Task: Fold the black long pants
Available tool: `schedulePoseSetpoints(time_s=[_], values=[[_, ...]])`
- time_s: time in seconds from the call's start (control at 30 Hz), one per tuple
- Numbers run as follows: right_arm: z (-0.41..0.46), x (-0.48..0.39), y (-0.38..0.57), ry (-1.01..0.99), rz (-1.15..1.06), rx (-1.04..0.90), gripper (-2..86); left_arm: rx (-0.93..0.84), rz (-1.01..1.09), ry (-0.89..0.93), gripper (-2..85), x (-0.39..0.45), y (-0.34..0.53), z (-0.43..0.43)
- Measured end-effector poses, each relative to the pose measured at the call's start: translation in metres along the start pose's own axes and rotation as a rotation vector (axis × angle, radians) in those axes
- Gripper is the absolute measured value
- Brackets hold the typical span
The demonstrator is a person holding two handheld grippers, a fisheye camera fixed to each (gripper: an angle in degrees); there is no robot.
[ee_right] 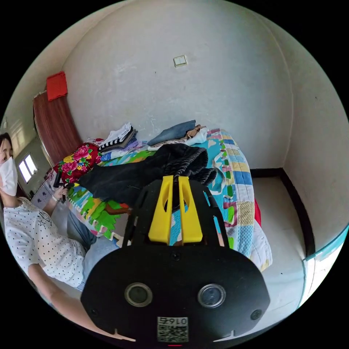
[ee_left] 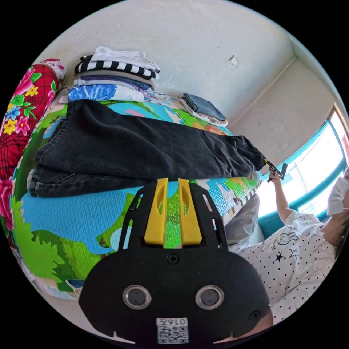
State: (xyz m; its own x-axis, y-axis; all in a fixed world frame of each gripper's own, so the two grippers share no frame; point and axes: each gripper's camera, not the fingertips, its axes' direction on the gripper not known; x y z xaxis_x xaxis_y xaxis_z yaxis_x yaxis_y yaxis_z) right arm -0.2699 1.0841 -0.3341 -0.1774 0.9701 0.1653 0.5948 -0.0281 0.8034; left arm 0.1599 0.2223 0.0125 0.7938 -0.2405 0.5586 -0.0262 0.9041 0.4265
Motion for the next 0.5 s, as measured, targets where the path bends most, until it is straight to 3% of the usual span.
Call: schedulePoseSetpoints(time_s=[0.07, 0.17, 0.27, 0.3, 0.4, 0.5], values=[[-0.01, 0.005, 0.01, 0.006, 0.059, -0.008, -0.2, -0.004, 0.03, -0.023, 4.4, 0.009, -0.007, 0.007], [0.009, 0.022, 0.028, 0.085, 0.199, -0.204, 0.3, -0.013, 0.037, -0.072, 5.1, 0.015, -0.013, 0.012], [-0.016, 0.006, 0.025, 0.047, 0.272, -0.059, 2.2, -0.007, 0.057, -0.168, 5.9, 0.021, -0.014, 0.006], [-0.026, -0.013, 0.02, 0.124, 0.273, -0.021, 3.5, -0.004, 0.064, -0.198, 6.0, 0.022, -0.013, 0.003], [-0.038, -0.102, -0.001, 0.357, 0.103, 0.026, 6.4, 0.002, 0.097, -0.357, 6.3, 0.024, -0.01, -0.007], [-0.017, -0.227, -0.02, 0.39, -0.187, 0.009, 9.6, 0.037, 0.057, -0.517, 6.8, 0.014, -0.006, -0.018]])
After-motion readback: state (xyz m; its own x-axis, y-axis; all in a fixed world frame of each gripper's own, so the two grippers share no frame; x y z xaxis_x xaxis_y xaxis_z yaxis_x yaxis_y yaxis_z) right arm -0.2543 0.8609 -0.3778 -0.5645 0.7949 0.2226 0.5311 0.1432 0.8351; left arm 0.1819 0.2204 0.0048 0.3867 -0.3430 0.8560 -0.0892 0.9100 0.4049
